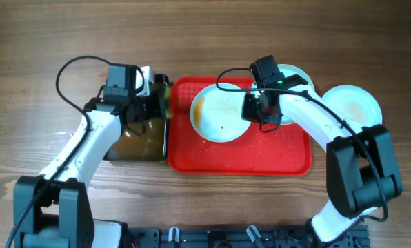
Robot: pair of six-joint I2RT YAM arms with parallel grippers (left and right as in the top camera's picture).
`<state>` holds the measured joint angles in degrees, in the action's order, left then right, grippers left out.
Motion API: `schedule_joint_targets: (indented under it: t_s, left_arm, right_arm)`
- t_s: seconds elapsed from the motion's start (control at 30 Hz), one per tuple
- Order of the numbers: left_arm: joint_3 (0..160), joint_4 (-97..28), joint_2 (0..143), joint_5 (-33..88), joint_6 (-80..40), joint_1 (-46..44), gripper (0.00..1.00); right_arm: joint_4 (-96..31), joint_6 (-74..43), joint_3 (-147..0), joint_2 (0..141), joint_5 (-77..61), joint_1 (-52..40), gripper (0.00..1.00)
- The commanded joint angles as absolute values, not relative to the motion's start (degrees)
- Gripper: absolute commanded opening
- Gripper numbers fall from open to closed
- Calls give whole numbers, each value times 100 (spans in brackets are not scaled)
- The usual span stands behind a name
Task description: Clean dirty plates on tray and stack at the side
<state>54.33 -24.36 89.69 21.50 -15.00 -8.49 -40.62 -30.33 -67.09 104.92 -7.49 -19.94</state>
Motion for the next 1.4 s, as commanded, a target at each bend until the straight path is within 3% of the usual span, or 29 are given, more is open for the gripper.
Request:
schedule_joint_targets:
  t_s: [0.0, 0.47, 0.73, 0.9, 1.07, 1.13, 1.37]
  left_arm:
    - [5443, -1999, 8960, 2897, -2320, -1229, 4]
    - [5443, 54, 10538, 2884, -5155, -3017, 4]
    - [5443, -152, 10798, 2261, -5078, -3170, 4]
    - [5443, -617, 10689, 1352, -4007, -2947, 4]
    - [5446, -790, 10173, 1337, -3151, -2731, 4]
    - [5446, -928, 9907, 1262, -2757, -2709, 4]
    - [5446, -1249, 9612, 698, -2746, -2711, 4]
  right_arm:
    - [-4036, -2976, -6698, 10597, -869, -2010, 4]
    - [-4034, -2976, -6698, 10600, -873, -2010, 5]
    - [-4034, -2974, -6698, 10600, -871, -2008, 4]
    - [-4038, -2877, -6698, 10597, -869, -2008, 4]
    - [-4027, -2862, -6698, 10597, -869, -2008, 4]
    - [-3953, -2845, -6698, 10600, -908, -2008, 11]
    - [-3535, -2705, -6698, 10600, -1402, -2010, 11]
